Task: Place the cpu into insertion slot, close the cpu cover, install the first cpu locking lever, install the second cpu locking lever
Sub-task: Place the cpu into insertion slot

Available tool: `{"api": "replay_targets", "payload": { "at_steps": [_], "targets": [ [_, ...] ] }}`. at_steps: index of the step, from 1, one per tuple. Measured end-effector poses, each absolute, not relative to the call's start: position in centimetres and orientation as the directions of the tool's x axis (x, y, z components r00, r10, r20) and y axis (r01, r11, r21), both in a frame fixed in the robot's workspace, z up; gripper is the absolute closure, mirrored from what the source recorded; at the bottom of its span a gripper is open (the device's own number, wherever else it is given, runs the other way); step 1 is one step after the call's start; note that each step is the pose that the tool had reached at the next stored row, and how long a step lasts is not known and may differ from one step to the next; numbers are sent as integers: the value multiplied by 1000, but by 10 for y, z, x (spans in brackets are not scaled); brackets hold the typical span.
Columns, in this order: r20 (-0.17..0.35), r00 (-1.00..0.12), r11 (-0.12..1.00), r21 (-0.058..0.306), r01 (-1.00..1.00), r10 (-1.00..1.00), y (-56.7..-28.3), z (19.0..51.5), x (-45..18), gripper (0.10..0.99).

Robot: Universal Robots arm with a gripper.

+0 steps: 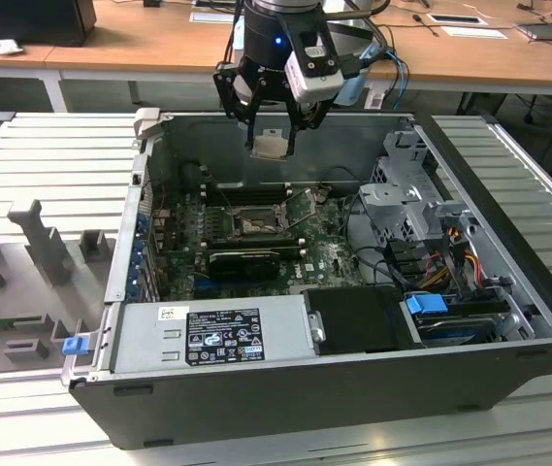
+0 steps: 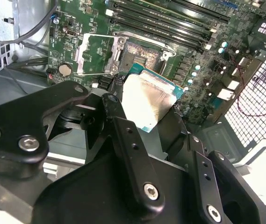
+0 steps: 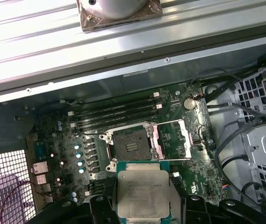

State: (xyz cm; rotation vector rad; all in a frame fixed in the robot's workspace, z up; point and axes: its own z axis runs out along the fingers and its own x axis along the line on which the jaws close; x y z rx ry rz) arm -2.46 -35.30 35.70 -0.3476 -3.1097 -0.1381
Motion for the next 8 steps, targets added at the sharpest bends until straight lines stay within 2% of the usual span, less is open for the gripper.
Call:
{"api": "replay_targets", "payload": {
  "at_steps": [8],
  "targets": [
    [19, -971, 967, 87, 238, 238, -353, 357, -25, 549]
  ]
}}
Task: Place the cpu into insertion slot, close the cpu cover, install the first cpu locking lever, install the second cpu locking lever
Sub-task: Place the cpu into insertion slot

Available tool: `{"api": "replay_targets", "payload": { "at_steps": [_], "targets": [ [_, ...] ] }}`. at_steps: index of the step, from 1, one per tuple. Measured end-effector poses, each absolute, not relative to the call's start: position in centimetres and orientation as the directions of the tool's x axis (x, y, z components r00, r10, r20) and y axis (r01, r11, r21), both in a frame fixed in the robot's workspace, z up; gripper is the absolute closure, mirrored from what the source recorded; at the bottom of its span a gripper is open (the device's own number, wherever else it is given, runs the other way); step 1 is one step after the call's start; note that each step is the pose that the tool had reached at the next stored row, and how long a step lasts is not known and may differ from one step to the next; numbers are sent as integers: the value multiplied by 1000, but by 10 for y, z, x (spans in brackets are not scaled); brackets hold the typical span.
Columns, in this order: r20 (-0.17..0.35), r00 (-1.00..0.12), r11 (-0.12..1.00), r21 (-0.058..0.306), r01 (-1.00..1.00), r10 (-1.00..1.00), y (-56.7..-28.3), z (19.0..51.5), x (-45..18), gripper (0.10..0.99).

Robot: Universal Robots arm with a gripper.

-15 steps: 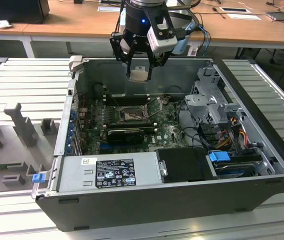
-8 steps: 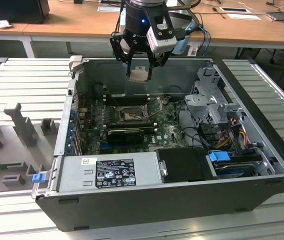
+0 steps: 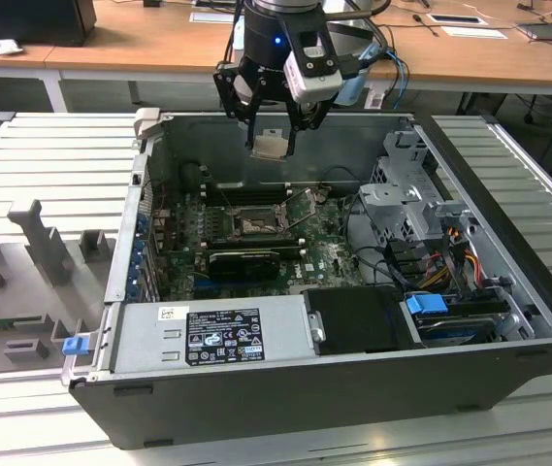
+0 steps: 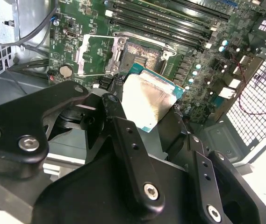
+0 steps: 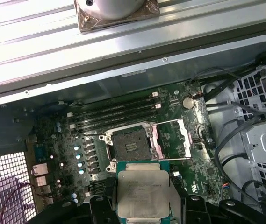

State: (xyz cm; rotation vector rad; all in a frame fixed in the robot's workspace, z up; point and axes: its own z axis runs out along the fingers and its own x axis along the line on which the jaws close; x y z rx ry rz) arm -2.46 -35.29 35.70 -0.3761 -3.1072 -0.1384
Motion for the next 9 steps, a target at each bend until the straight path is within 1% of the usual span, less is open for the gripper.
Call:
{"api": "replay_targets", "payload": {
  "at_steps": [9],
  "targets": [
    [19, -964, 960, 87, 268, 267, -353, 357, -25, 549]
  ]
}}
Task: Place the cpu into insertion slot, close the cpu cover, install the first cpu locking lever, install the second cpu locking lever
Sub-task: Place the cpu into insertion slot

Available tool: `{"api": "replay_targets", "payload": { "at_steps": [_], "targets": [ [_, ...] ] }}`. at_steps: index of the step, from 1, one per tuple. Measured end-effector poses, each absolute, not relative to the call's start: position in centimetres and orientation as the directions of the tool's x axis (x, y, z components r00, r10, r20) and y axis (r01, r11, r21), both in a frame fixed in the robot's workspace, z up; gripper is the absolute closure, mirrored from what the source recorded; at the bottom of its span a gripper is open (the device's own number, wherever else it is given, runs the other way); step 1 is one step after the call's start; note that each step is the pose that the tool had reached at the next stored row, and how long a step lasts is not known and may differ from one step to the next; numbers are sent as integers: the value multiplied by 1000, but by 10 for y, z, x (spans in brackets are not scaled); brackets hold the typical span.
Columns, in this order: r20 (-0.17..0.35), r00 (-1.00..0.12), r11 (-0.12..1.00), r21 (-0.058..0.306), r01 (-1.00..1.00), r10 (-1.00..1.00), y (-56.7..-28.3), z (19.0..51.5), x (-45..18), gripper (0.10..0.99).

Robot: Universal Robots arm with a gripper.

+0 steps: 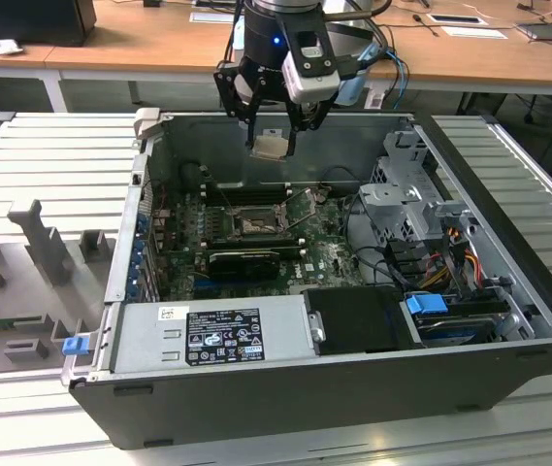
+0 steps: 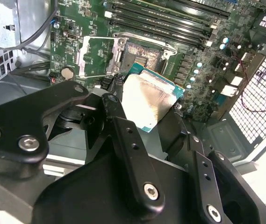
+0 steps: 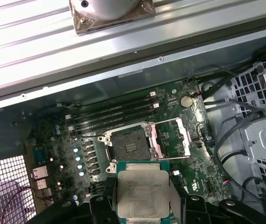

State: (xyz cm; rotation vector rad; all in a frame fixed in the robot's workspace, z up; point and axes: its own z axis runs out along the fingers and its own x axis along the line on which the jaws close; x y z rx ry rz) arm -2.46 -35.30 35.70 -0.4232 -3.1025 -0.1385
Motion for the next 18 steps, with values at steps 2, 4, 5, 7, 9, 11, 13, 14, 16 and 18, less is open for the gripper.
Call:
{"api": "replay_targets", "payload": {
  "at_steps": [2, 4, 5, 7, 9, 11, 13, 14, 16, 18],
  "targets": [
    [19, -962, 958, 87, 274, 273, -353, 357, -25, 549],
    [19, -961, 957, 86, 277, 276, -353, 357, -25, 549],
    [19, -960, 956, 87, 279, 278, -353, 357, -25, 549],
    [19, -959, 955, 87, 284, 283, -353, 357, -25, 549],
    [19, -957, 953, 86, 289, 289, -353, 357, -25, 549],
    [19, -956, 952, 87, 295, 294, -353, 357, -25, 549],
    [19, -953, 949, 87, 302, 301, -353, 357, -25, 549],
    [19, -952, 949, 87, 304, 304, -353, 357, -25, 549],
    [19, -951, 947, 87, 310, 309, -353, 357, -25, 549],
    [19, -948, 945, 87, 317, 316, -353, 357, -25, 549]
  ]
}}
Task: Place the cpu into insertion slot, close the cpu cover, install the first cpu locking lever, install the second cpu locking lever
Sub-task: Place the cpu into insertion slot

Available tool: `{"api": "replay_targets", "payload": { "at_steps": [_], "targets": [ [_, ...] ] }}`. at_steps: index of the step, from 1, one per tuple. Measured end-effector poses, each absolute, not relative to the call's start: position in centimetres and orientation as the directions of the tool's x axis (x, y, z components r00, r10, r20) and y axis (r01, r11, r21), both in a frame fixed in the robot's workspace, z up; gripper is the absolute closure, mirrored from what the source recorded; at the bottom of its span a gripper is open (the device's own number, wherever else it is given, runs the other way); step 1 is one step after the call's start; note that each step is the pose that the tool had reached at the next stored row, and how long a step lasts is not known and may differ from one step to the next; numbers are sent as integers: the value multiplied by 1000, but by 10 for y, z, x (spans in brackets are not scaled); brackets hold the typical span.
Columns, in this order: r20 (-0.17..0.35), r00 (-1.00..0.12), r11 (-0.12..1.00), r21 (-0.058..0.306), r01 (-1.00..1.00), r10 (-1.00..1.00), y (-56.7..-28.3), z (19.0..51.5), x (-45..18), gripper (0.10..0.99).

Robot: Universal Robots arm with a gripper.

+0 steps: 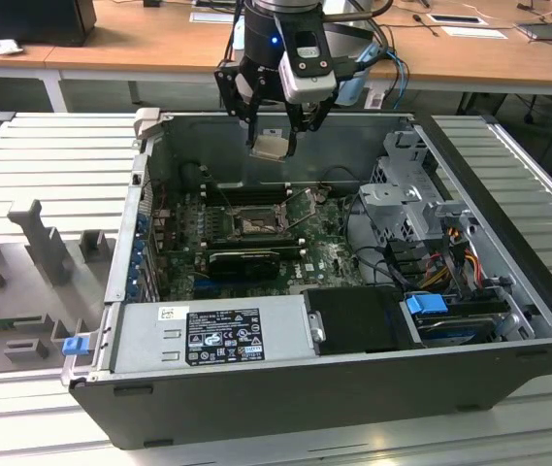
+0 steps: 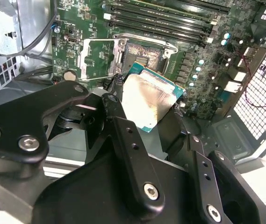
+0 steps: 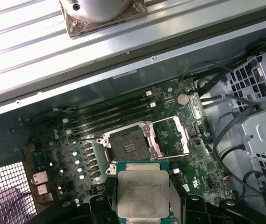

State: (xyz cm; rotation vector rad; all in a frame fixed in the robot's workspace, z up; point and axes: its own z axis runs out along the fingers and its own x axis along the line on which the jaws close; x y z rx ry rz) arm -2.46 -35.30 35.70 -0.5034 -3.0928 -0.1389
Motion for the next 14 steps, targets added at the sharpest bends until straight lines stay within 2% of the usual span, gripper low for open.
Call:
{"api": "replay_targets", "payload": {
  "at_steps": [14],
  "targets": [
    [19, -935, 931, 86, 355, 354, -353, 357, -25, 549]
  ]
}}
